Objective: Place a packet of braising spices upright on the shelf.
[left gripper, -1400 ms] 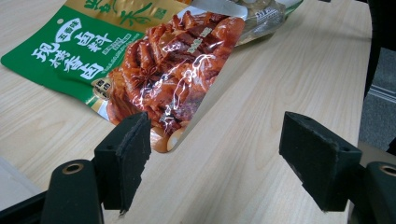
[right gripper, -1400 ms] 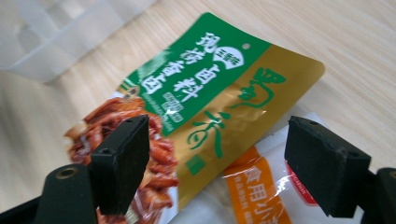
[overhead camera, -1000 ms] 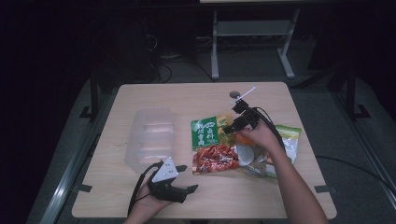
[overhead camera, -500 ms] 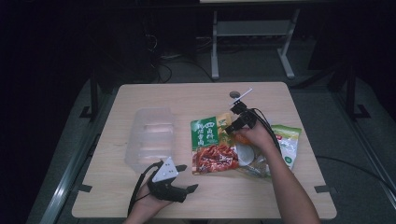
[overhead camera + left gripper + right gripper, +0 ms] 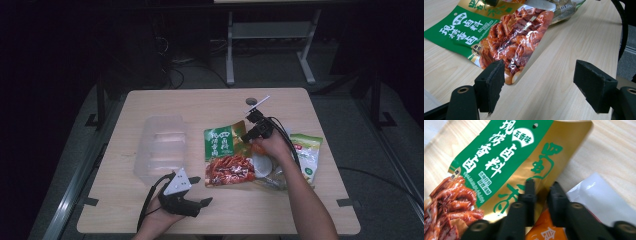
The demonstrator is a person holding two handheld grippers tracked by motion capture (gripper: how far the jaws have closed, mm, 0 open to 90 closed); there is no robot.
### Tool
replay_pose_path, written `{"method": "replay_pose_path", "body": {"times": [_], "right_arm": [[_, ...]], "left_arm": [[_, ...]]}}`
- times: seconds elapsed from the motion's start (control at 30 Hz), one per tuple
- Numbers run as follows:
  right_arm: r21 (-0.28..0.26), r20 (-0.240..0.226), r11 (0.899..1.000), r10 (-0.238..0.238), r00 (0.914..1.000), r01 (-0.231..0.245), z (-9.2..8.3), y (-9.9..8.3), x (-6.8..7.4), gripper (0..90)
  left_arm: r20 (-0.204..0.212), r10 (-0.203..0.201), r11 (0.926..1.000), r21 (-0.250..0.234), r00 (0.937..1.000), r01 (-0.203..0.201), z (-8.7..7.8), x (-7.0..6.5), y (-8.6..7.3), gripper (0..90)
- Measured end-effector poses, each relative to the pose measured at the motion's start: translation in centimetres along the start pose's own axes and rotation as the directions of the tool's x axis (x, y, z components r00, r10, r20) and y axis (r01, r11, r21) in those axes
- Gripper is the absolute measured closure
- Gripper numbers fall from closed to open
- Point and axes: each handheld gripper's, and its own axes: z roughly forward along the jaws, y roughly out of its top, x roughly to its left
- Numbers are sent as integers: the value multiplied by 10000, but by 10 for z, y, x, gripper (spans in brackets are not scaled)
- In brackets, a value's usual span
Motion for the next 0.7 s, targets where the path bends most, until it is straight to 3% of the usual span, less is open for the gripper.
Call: {"method": "replay_pose_path", "body": {"times": [0.17,0.37,0.43,0.47,0.57,0.7], "right_arm": [[-476,-482,9989,3,9988,-26,-10,-1,2,896],[-810,-190,9945,-683,9975,665,-28,-2,18,898],[-1311,-126,9867,-981,9951,957,-41,-4,28,898],[-1311,-126,9867,-981,9951,957,-41,-4,28,898],[-1815,-34,9746,-1344,9909,1316,-54,-7,39,898],[-2387,-28,9592,-1571,9876,1519,-69,-16,49,899]], "left_arm": [[3,-130,9999,-24,9999,130,0,2,0,248],[30,-345,9993,-173,9994,346,1,4,2,248],[146,-379,9991,-170,9992,381,3,5,4,247],[163,-415,9990,-172,9990,418,3,4,6,247],[213,-476,9986,-225,9986,481,5,6,10,246],[248,-832,9956,-408,9962,842,10,11,15,247]]}}
